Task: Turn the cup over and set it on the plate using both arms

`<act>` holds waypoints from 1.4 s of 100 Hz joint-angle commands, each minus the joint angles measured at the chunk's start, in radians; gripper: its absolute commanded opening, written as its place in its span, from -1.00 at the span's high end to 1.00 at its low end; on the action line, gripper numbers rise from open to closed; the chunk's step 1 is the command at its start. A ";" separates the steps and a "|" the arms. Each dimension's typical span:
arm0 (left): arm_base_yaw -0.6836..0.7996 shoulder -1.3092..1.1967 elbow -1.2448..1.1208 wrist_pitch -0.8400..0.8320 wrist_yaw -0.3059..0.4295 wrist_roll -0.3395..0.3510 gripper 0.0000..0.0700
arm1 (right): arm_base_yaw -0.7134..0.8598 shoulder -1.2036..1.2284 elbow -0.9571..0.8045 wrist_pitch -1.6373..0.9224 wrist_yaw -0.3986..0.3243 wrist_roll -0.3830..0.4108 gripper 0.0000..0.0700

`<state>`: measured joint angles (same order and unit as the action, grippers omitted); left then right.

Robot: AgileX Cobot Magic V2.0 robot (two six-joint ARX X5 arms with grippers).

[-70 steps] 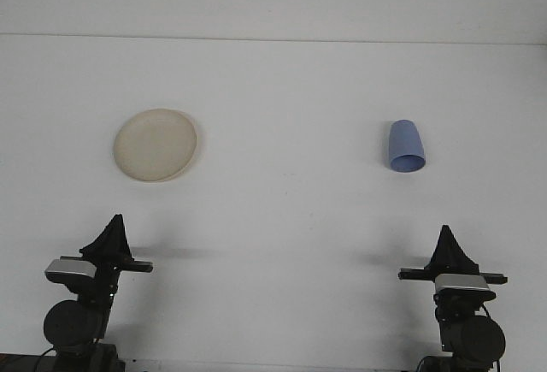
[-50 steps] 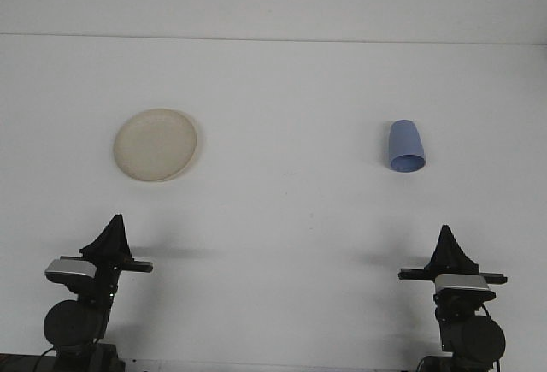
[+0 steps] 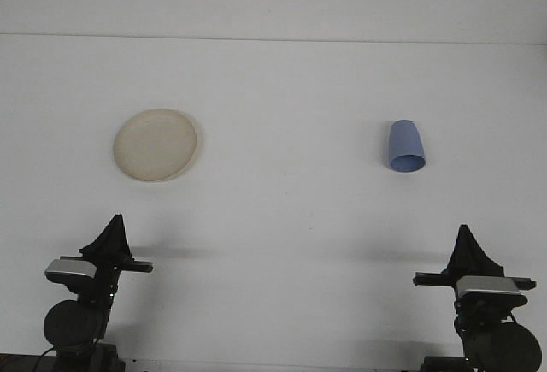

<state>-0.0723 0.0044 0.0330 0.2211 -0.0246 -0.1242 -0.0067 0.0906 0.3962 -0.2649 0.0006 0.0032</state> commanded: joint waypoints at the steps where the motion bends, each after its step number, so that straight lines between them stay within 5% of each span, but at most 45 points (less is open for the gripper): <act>1: 0.001 -0.001 -0.019 0.011 0.002 -0.005 0.97 | 0.001 0.045 0.072 -0.069 0.000 0.011 0.98; 42: 0.001 -0.001 -0.019 0.011 0.002 -0.005 0.97 | 0.001 0.475 0.481 -0.516 -0.001 0.011 0.98; 93: 0.001 -0.001 -0.019 0.011 0.002 -0.005 0.97 | 0.002 0.597 0.531 -0.620 -0.029 0.012 0.96; 99: 0.001 -0.001 -0.019 0.011 0.002 -0.004 0.97 | 0.002 0.597 0.531 -0.622 -0.029 0.012 0.81; 113: 0.001 -0.001 -0.019 0.011 0.002 -0.004 0.97 | 0.002 0.597 0.531 -0.622 -0.029 0.012 -0.12; 140: 0.001 -0.001 -0.019 0.011 0.002 -0.004 0.97 | 0.002 0.599 0.531 -0.603 -0.029 0.013 -0.20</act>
<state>-0.0723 0.0044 0.0330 0.2207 -0.0246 -0.1238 -0.0067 0.6849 0.9115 -0.8940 -0.0261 0.0048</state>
